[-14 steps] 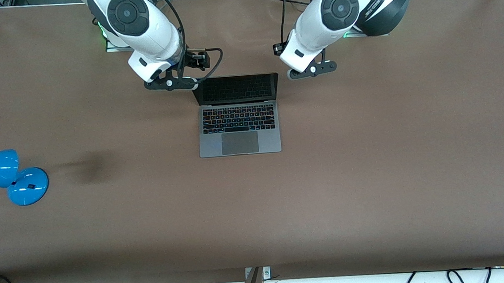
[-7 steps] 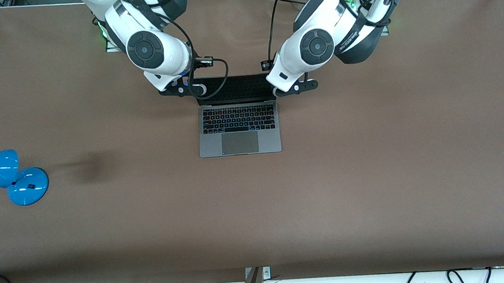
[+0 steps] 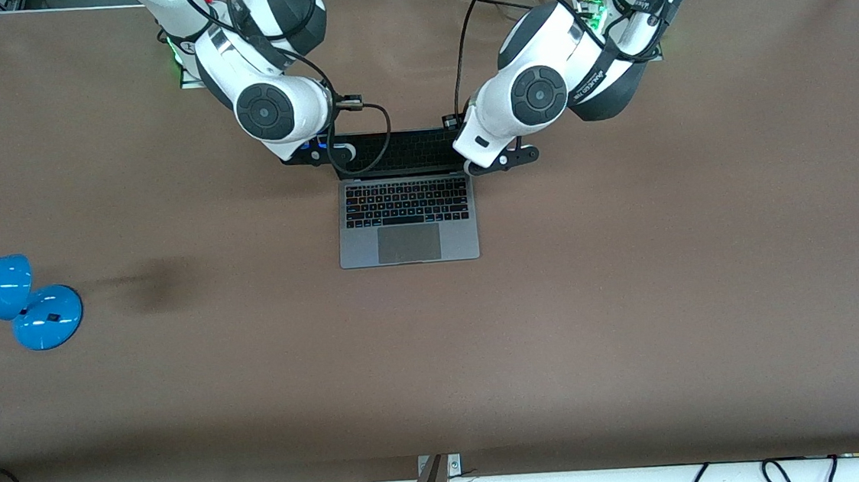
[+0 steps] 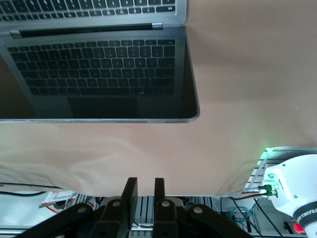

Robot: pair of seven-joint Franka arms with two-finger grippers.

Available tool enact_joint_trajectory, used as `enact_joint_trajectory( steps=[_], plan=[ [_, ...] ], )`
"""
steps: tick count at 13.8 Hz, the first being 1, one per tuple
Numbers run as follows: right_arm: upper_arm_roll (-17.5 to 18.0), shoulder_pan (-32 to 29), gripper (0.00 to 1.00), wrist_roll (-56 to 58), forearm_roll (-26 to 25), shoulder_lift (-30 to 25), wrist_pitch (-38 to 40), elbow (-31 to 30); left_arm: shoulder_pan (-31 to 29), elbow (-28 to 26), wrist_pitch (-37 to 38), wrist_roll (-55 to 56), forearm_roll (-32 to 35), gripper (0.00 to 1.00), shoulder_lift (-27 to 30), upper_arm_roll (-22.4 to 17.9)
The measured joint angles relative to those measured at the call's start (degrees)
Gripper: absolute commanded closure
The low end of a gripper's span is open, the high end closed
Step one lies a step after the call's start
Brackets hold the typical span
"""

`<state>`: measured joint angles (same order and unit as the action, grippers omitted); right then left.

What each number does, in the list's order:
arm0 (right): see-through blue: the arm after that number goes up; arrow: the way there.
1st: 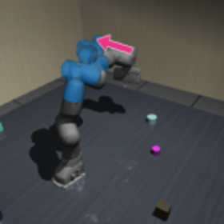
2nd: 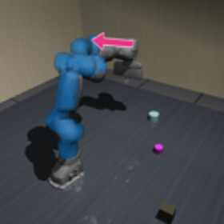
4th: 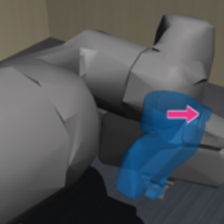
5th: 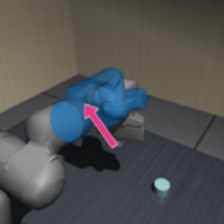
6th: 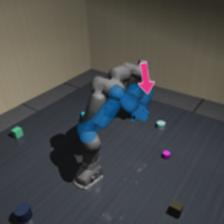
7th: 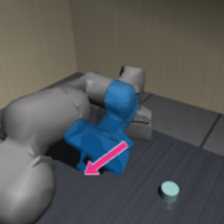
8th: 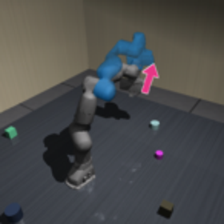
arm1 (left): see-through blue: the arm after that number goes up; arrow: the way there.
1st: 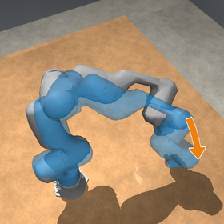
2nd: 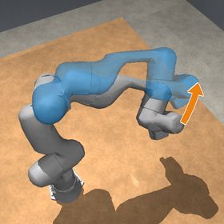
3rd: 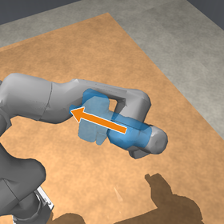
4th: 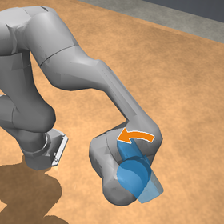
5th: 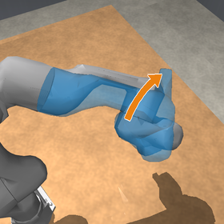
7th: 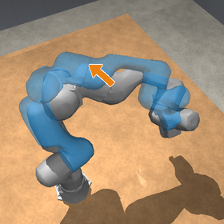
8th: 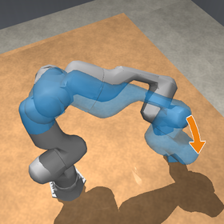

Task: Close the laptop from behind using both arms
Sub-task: 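Move both grippers toward the laptop screen's back edge, then lower both grippers behind the open laptop screen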

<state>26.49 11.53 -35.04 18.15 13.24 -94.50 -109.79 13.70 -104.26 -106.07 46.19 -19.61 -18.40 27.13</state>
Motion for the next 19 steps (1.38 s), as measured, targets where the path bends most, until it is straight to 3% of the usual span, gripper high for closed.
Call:
enact_joint_trajectory(
  steps=[12,19],
  plan=[
    [-1.1,-0.2,0.78,3.6,0.0,1.7,-7.1,-0.5,0.4,0.0,3.6,0.8,0.0,1.00,-0.2,2.3],
    [-2.1,-0.3,0.77,3.9,-0.4,1.7,-10.5,-0.5,0.4,0.1,-0.3,0.9,0.0,1.00,-2.5,2.3]
  ],
)
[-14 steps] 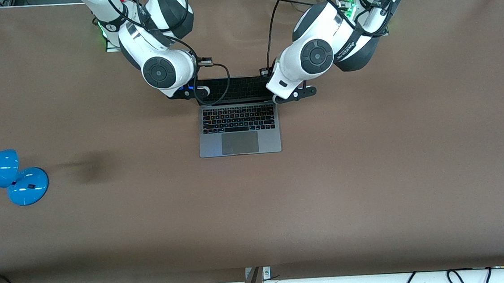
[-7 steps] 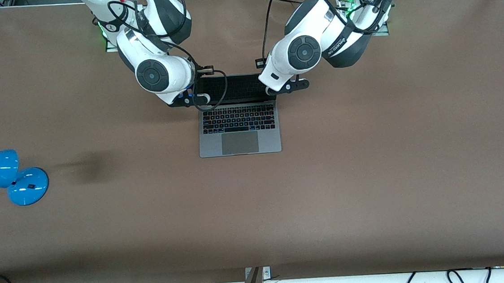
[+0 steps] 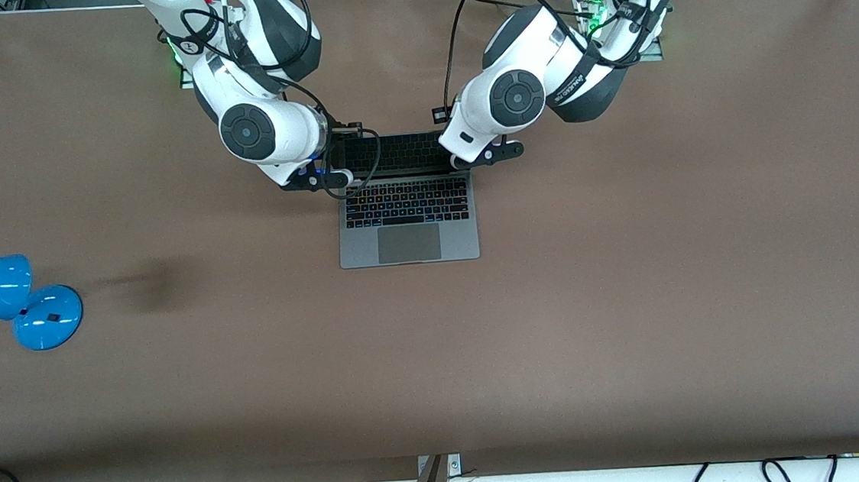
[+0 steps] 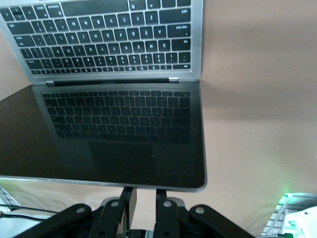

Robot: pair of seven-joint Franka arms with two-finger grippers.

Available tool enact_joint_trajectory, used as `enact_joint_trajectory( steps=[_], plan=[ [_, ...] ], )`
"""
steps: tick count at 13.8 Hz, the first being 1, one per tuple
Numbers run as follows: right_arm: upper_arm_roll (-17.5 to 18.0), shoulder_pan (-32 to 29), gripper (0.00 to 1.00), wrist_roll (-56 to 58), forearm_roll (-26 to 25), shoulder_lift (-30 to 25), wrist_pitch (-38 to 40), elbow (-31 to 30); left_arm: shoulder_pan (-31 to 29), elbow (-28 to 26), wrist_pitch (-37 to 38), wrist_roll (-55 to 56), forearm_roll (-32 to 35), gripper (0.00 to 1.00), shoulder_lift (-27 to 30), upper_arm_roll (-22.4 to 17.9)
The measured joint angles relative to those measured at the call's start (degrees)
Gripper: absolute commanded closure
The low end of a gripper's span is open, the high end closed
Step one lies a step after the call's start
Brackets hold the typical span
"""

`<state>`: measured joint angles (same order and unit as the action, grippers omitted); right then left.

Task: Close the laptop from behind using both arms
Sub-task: 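Lower both grippers behind the open laptop screen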

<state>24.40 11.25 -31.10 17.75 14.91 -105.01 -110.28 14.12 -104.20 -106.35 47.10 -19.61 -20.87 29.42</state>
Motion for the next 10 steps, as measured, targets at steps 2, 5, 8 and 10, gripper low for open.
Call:
enact_joint_trajectory(
  steps=[2,5,8,10],
  plan=[
    [0.0,0.0,0.77,0.0,-0.6,0.0,-0.9,0.1,0.0,0.1,-1.7,0.0,0.0,1.00,-0.8,0.0],
    [0.0,0.0,0.77,0.1,-0.8,0.0,-1.3,0.1,0.0,1.0,-3.0,0.0,0.8,1.00,-2.0,-0.2],
    [0.0,0.0,0.77,0.1,-0.9,0.0,-1.9,0.1,-0.2,2.8,-3.1,0.0,1.8,1.00,-3.3,-0.4],
    [-0.1,0.0,0.77,0.1,-1.0,0.0,-2.5,0.1,-0.4,3.7,-3.1,-0.1,2.9,1.00,-4.0,-0.6]
  ],
)
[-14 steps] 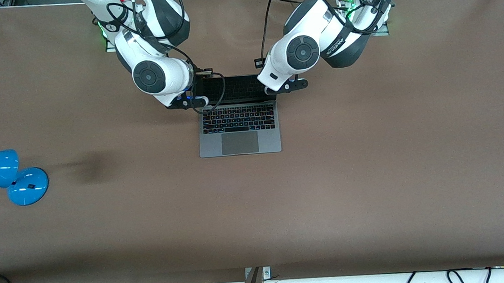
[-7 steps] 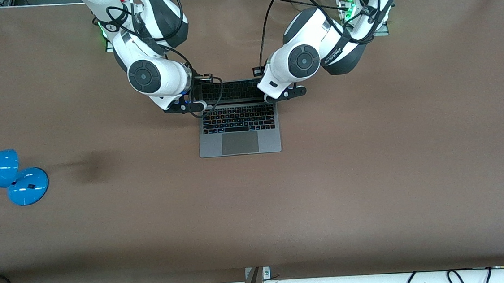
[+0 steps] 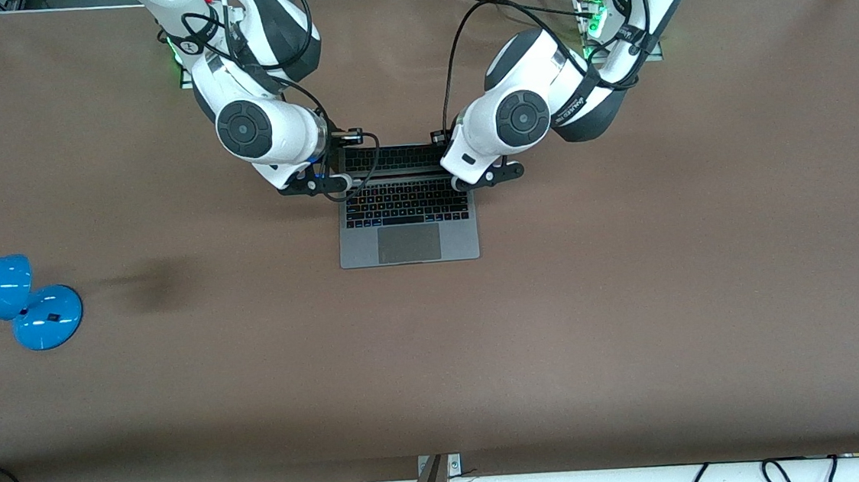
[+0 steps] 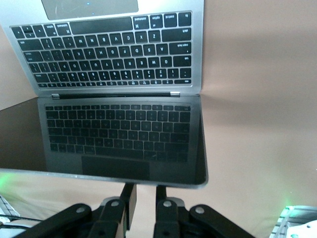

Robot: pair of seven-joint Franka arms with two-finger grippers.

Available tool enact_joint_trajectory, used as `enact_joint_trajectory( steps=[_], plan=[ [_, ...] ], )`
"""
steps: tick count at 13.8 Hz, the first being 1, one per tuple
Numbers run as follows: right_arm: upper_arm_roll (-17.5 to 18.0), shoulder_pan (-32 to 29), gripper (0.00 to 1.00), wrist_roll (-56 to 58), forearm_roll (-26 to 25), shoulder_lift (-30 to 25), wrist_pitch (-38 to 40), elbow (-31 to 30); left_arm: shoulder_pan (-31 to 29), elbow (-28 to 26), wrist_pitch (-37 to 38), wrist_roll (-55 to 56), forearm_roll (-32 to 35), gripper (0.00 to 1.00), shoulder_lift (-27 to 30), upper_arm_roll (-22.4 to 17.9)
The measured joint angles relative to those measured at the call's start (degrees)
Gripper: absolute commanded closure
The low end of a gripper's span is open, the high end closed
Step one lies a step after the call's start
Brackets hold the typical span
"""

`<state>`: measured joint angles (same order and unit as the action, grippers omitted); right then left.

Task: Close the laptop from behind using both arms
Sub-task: 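Lower both grippers behind the open laptop screen, then push the screen forward with both grippers, tilting it toward the keyboard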

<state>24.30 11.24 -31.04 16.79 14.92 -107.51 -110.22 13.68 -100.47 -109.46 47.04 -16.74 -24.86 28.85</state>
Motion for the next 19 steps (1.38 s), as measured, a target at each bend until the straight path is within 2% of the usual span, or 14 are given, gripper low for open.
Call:
enact_joint_trajectory(
  steps=[6,8,12,19],
  plan=[
    [-0.3,-0.3,0.77,0.0,-0.1,0.6,-4.6,0.0,-0.1,1.4,0.0,0.0,1.1,1.00,-1.3,-1.0],
    [-0.7,-0.7,0.80,0.2,-0.2,1.0,-5.8,-0.1,-0.1,2.1,0.0,-0.1,1.6,1.00,-2.0,-1.3],
    [-2.5,-0.9,0.95,2.8,-0.2,1.9,-6.9,-0.1,-0.1,3.0,0.0,-0.1,2.7,1.00,-3.1,-1.7],
    [-4.2,-1.0,0.98,5.6,-0.2,2.9,-9.2,-0.1,-0.1,5.3,-0.1,-0.1,3.9,1.00,-5.0,-2.7]
  ],
)
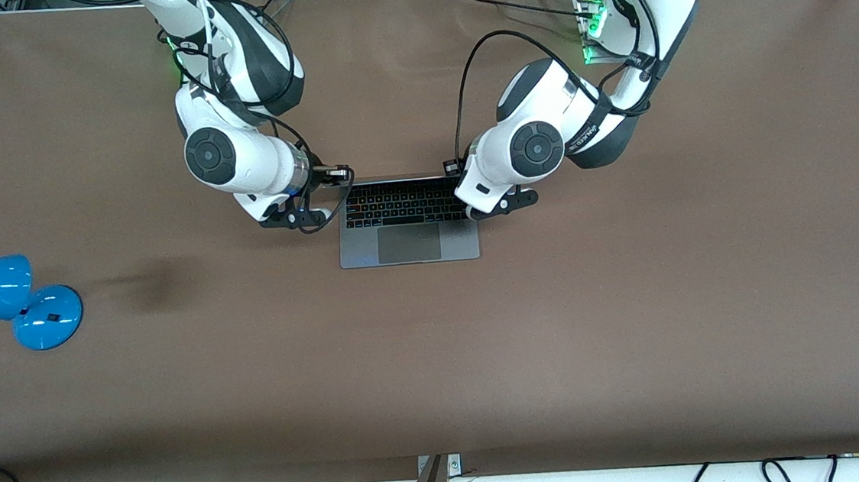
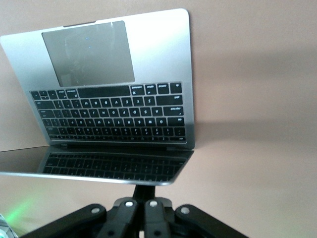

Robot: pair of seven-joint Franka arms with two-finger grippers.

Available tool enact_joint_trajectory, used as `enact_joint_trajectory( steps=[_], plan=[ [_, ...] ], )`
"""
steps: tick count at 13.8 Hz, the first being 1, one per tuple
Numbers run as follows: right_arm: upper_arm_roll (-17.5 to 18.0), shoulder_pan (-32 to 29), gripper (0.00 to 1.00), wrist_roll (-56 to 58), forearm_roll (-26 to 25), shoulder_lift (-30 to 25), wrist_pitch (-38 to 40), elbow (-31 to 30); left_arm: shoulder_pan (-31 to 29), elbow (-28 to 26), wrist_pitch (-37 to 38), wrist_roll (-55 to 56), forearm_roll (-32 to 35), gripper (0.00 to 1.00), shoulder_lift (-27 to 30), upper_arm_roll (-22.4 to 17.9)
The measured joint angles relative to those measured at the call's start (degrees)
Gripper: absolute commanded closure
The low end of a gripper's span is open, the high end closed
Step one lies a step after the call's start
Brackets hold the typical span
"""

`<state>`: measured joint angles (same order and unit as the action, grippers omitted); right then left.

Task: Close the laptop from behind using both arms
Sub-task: 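Push the screen forward with both grippers, tilting it toward the keyboard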

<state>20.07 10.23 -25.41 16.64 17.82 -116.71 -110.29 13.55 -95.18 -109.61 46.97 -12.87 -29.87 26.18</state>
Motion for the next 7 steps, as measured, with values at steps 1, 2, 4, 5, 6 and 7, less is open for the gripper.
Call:
enact_joint_trajectory(
  steps=[1,2,4,5,6,7],
  plan=[
    [-0.4,0.0,0.98,0.7,0.0,0.3,-0.4,0.0,0.0,0.5,0.0,0.0,0.2,1.00,-0.6,0.0],
    [-0.6,0.0,0.98,1.1,0.0,0.7,-0.7,0.0,0.0,0.9,0.0,0.0,0.3,1.00,-1.1,0.0],
    [-0.7,-0.1,0.98,1.4,-0.7,1.5,-1.3,0.2,0.0,1.8,-0.1,0.0,0.3,1.00,-2.2,-0.1],
    [-0.7,-0.1,0.98,1.4,-1.5,2.0,-1.5,0.4,0.0,2.2,-0.1,0.0,0.6,1.00,-2.8,-0.2],
    [-0.8,-0.1,0.98,1.4,-2.1,2.6,-1.9,0.6,0.0,2.6,-0.1,0.0,1.3,1.00,-3.3,-0.4],
    [-0.9,-0.1,0.98,1.4,-2.5,3.2,-2.6,1.0,0.0,3.0,-0.1,0.0,1.9,1.00,-3.9,-0.6]
  ],
)
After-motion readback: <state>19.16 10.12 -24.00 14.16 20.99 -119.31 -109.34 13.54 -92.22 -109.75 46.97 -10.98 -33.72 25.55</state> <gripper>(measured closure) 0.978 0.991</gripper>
